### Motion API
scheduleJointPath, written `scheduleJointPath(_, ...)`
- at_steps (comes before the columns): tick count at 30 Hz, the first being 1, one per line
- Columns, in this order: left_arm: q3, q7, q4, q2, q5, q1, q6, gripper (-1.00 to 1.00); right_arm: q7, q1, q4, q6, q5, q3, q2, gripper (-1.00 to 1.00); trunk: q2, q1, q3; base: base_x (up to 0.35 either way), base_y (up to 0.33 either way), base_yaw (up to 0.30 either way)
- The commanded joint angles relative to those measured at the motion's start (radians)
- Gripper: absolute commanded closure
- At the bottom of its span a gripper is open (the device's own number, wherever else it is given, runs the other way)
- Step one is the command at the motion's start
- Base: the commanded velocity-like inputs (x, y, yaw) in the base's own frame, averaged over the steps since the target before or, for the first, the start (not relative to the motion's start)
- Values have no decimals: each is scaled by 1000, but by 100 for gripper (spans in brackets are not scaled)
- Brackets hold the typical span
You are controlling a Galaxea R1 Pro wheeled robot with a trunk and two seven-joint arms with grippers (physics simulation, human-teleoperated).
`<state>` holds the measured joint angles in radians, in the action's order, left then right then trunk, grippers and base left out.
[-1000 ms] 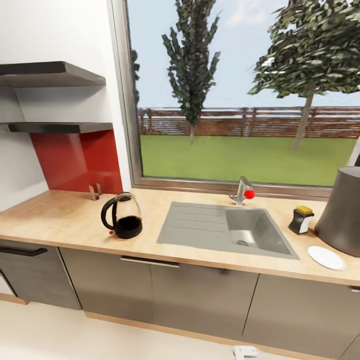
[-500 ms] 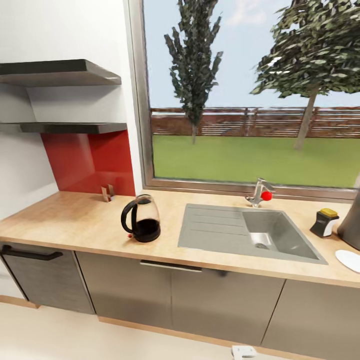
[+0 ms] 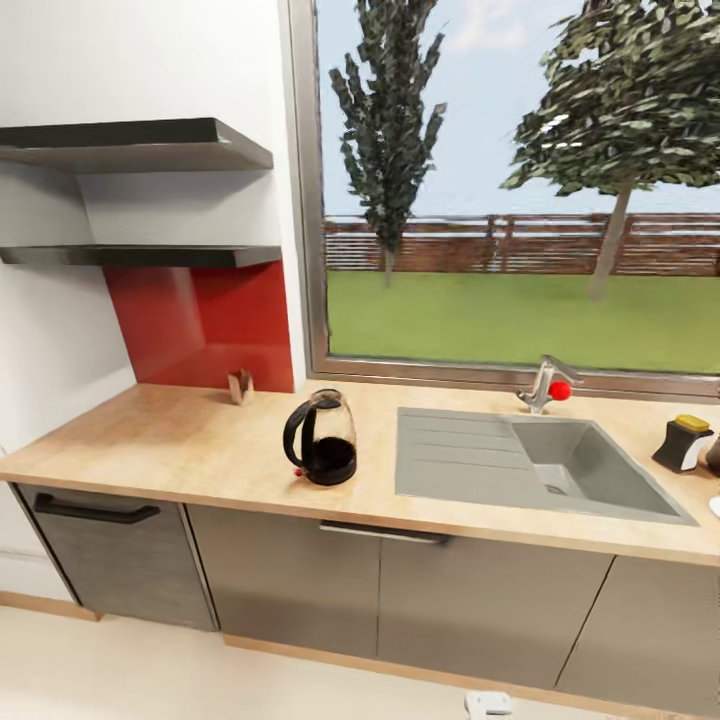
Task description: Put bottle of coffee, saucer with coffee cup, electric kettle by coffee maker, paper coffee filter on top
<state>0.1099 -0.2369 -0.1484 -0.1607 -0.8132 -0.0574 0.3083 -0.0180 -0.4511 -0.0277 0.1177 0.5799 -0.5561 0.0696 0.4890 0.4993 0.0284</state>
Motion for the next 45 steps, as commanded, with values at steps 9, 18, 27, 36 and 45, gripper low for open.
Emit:
scheduleJointPath(9, 8, -4, 1, -1, -11, -1, 3, -100, -3, -1, 2, 5, 8, -9, -1, -100, 2, 1, 2, 0, 338, -257)
scheduleJointPath(18, 8, -4, 1, 0, -11, -1, 3, -100, -5, -1, 2, 4, 5, -10, -1, -100, 2, 1, 2, 0, 338, -150)
scheduleJointPath(27, 7, -4, 1, -3, -11, -1, 3, -100, -4, 0, 2, 4, 5, -10, -20, -100, 2, 1, 2, 14, 339, -4)
scheduleJointPath(36, 6, -4, 2, -2, -12, -1, 3, -100, -6, 0, 2, 4, 5, -10, -21, -100, 2, 1, 2, 48, 340, 0)
scheduleJointPath(45, 5, -3, 2, -2, -12, -1, 3, -100, -7, 0, 2, 5, 6, -10, -21, -100, 2, 1, 2, 1, 340, 0)
